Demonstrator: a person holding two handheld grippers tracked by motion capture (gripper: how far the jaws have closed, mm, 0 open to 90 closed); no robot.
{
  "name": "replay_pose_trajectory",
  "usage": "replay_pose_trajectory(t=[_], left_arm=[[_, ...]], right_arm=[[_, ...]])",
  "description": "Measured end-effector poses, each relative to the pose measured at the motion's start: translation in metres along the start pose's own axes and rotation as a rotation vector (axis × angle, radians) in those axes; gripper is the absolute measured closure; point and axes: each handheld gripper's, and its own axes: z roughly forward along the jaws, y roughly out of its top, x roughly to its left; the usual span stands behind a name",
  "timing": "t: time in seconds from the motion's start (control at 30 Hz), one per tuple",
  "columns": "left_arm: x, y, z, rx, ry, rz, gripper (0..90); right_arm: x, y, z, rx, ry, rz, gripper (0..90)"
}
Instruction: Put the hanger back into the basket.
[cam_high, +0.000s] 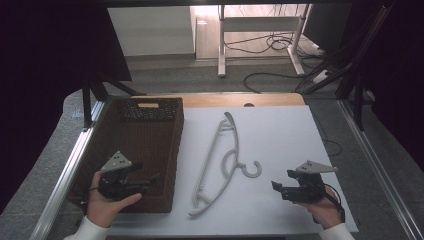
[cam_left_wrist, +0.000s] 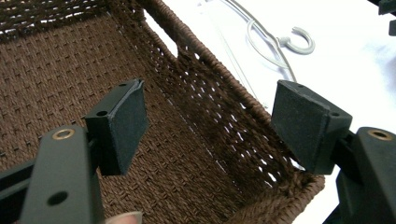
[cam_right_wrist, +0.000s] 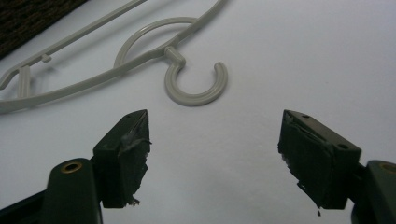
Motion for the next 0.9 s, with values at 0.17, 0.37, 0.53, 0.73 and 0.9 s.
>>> replay_pose_trajectory(t=[0.17,0.37,0.53,0.73,0.9], left_arm=[[0.0007,-0.0013,0.0025,0.006,-0.006,-0.003,26.3],[-0.0003,-0.0015,0.0023,0.003,-0.009,-0.001,26.3],[-0.0009,-0.0028,0.0020,0.004,-0.008,0.000,26.3],[-0.0019,-0.0033,0.0027,0.009,-0.010,0.002,26.3],[-0.0017,-0.0042,0.0032,0.013,-0.007,0.006,26.2]], right_arm=[[-0.0029,-0.0009,-0.0011,-0.007,0.008,0.012,27.3],[-0.0055,0.0024,-0.0069,-0.038,0.001,0.033,29.7],[-0.0074,0.0037,-0.0087,-0.039,0.004,0.040,32.0],[-0.0068,0.0064,-0.0068,-0.030,0.035,0.037,36.8],[-0.0074,0.0089,-0.0033,-0.016,0.050,0.047,39.0]])
